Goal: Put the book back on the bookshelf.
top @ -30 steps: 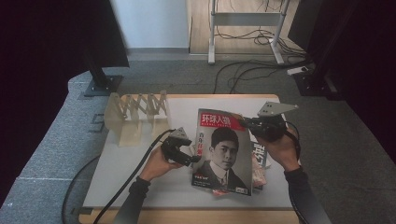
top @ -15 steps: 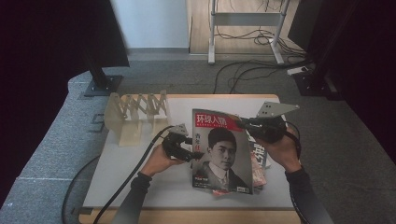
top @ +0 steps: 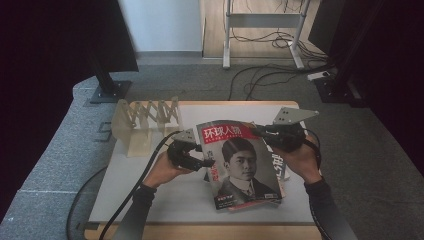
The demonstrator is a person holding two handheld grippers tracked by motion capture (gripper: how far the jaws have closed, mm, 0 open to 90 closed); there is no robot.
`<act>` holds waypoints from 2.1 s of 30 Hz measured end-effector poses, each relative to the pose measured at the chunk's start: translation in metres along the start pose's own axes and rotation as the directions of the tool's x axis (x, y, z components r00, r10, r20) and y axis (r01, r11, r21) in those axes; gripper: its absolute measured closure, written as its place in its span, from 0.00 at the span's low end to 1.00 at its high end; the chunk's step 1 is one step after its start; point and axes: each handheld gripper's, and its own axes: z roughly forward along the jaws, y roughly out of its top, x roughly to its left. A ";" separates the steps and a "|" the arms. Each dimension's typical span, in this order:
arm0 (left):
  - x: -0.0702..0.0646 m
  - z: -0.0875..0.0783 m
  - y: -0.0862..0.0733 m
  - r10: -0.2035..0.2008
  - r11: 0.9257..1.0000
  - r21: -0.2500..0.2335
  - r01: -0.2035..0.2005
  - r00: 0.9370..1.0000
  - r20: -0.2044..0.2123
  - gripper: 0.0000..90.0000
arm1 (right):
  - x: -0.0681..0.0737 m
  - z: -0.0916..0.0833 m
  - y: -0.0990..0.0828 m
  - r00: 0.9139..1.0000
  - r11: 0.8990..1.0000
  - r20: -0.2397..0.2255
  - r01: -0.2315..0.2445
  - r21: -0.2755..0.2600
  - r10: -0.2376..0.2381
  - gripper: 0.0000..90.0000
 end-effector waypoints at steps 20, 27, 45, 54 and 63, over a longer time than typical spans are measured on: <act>-0.019 -0.013 0.014 0.001 1.000 0.015 -0.002 0.999 0.039 0.83 | 0.001 0.003 -0.003 1.000 1.000 -0.019 -0.005 -0.001 0.005 0.94; -0.018 -0.023 0.018 -0.066 0.998 0.006 0.066 0.991 0.120 0.93 | -0.004 -0.001 -0.006 1.000 1.000 0.010 -0.013 0.001 0.013 0.91; -0.030 -0.068 0.017 -0.061 0.998 -0.010 0.061 0.997 -0.038 0.97 | -0.012 0.008 -0.045 0.994 0.993 0.072 -0.089 0.073 0.084 0.52; -0.029 -0.084 0.010 -0.068 0.998 -0.012 0.067 0.994 -0.091 0.97 | -0.016 0.017 -0.089 0.977 0.975 0.132 -0.182 0.129 0.165 0.28; -0.026 -0.096 0.002 -0.090 0.996 -0.015 0.089 0.990 -0.112 0.97 | -0.014 0.018 -0.125 0.961 0.955 0.172 -0.244 0.169 0.215 0.16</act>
